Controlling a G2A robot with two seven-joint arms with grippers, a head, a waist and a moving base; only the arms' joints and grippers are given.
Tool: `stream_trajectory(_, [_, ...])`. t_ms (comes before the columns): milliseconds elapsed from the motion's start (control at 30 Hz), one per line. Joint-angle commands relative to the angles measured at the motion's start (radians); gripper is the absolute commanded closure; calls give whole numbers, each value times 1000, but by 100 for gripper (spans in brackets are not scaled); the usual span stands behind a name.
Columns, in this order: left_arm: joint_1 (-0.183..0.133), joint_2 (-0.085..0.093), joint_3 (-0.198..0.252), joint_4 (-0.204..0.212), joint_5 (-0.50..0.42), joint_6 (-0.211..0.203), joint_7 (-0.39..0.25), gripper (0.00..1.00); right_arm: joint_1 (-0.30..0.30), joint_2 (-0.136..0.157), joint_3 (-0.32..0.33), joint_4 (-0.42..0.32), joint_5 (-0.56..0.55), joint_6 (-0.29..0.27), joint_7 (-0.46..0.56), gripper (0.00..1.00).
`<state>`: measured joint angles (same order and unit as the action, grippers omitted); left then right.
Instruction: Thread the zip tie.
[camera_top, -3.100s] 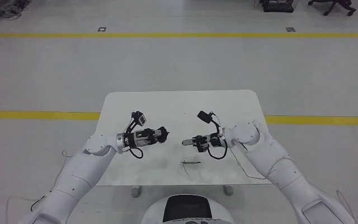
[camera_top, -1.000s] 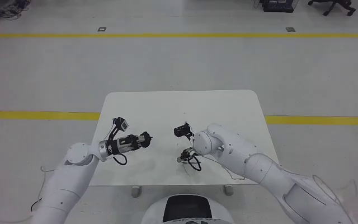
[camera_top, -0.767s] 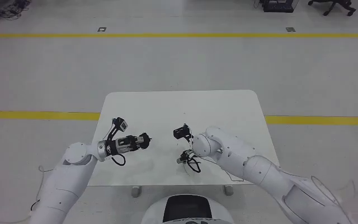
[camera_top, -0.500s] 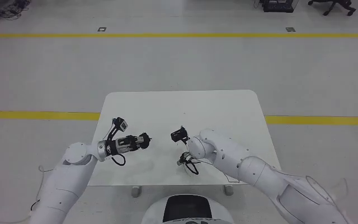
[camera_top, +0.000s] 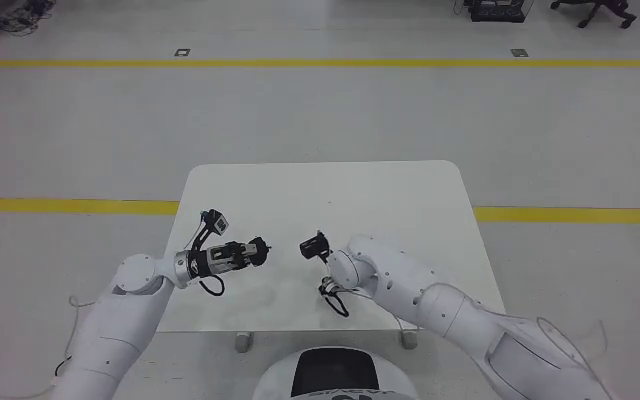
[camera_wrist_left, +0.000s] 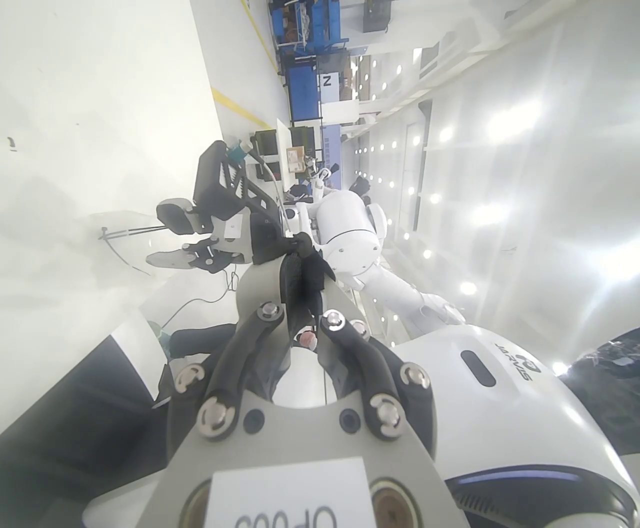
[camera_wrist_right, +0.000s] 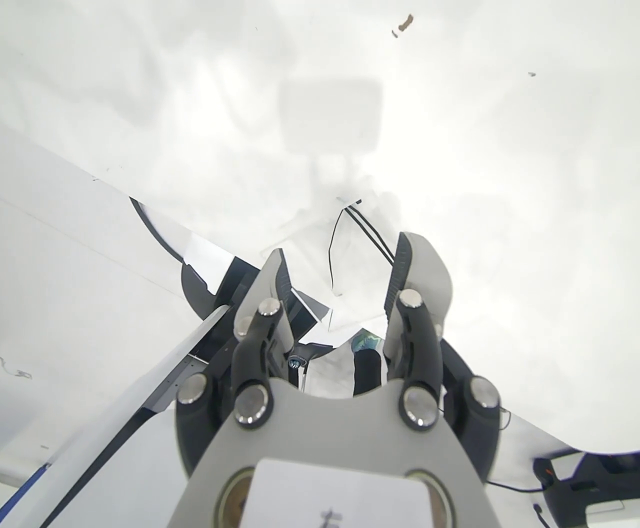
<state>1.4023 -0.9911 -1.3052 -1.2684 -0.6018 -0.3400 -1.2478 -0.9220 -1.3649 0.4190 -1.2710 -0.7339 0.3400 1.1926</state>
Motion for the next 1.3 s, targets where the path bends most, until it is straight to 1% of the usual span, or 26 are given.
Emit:
stream_trajectory(0, [0, 0, 0, 0, 0, 0, 0, 100, -4, -3, 1, 4, -6, 0, 5, 57])
stream_trajectory(133, [0, 0, 0, 0, 0, 0, 0, 100, -11, -10, 1, 11, -13, 0, 10, 59])
stream_trajectory(400, [0, 0, 0, 0, 0, 0, 0, 100, -14, -29, -6, 50, -19, -10, 10, 68])
stream_trajectory(600, [0, 0, 0, 0, 0, 0, 0, 100, -6, -49, -14, 90, -18, -26, 11, 69])
stream_trajectory(700, [0, 0, 0, 0, 0, 0, 0, 100, -3, -59, -18, 106, -19, -29, 10, 72])
stream_trajectory(867, [0, 0, 0, 0, 0, 0, 0, 100, -2, -75, -25, 143, -15, -41, 4, 73])
stream_trajectory(933, [0, 0, 0, 0, 0, 0, 0, 100, -2, -83, -27, 161, -10, -48, -1, 75])
stream_trajectory(1267, [0, 0, 0, 0, 0, 0, 0, 100, 5, -121, -42, 239, -7, -58, -21, 76])
